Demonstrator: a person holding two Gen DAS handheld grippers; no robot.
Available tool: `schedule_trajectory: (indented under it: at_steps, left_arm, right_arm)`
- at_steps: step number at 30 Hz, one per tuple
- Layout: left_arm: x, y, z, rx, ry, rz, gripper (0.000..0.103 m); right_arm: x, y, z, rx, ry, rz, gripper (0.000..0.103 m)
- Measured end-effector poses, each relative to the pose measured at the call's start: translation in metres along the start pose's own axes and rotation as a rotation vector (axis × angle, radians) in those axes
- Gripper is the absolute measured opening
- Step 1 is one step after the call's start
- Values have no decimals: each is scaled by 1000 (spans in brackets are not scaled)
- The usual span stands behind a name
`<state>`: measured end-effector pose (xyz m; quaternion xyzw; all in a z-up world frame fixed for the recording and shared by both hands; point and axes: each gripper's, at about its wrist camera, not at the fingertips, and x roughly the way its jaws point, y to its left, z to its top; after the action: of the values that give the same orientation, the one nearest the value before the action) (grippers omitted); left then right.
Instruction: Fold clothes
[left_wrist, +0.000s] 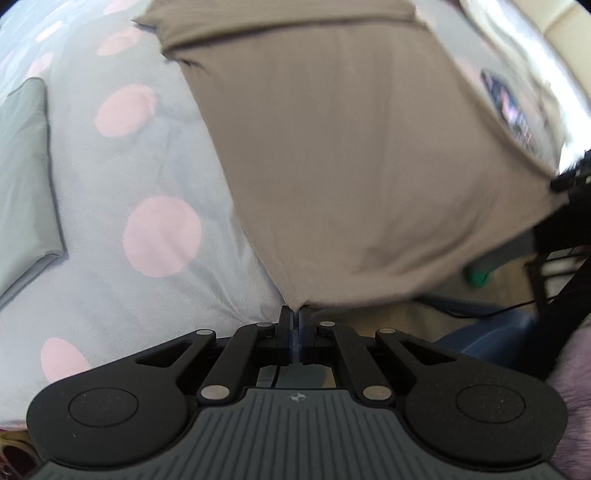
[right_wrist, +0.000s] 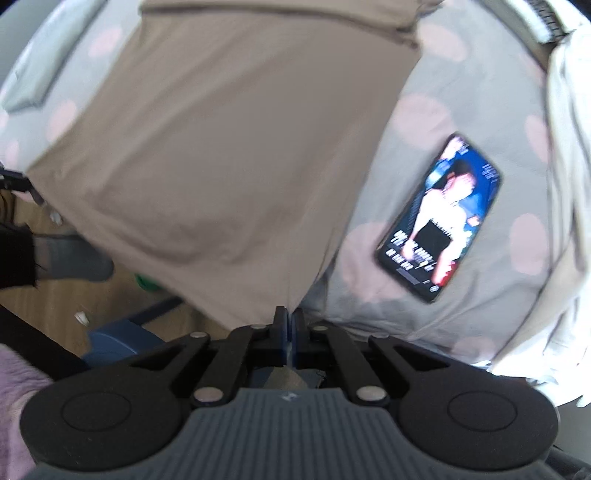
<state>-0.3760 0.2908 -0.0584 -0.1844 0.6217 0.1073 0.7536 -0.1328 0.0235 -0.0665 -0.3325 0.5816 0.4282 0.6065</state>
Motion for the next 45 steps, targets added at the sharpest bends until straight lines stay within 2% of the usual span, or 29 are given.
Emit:
schedule_trajectory:
  at_steps: [7, 12, 16, 19, 25, 28, 31, 32, 33, 35, 39, 45]
  left_arm:
    - [-40, 26, 20, -128, -154, -113, 1]
    - [-76, 52, 45, -226, -295, -199, 1]
    - [-90, 71, 74, -281, -373, -217, 1]
    - [-83, 81, 92, -300, -359, -193, 1]
    - [-52, 92, 114, -312, -267, -129, 1]
    - [-40, 95, 118, -308, -227, -82, 1]
    - [-34, 95, 120, -299, -210, -69, 1]
    - [-32, 95, 121, -296, -205, -65, 1]
    - [-31, 95, 121, -293, -199, -60, 1]
    - [-29, 94, 123, -285, -194, -55, 1]
    - [-31, 89, 126, -272, -197, -50, 1]
    - [-33, 85, 123, -263, -196, -33, 1]
  right_arm:
    - [-55, -43, 12, 160, -171, 128, 2]
    - [-83, -72, 37, 275, -331, 221, 1]
    - [-91, -86, 66, 329, -409, 233, 0]
    - [-93, -94, 87, 356, -443, 238, 0]
    - [-40, -67, 109, 232, -262, 232, 5]
    - [-14, -35, 108, 79, -191, 209, 5]
    - [1, -1, 101, -106, -134, 184, 7]
    - [4, 10, 98, -168, -123, 180, 11]
    - [6, 19, 94, -227, -121, 176, 25]
    - [8, 37, 84, -353, -131, 154, 41]
    - [16, 65, 60, -564, -130, 91, 41]
    - [39, 79, 48, -682, -78, 29, 43]
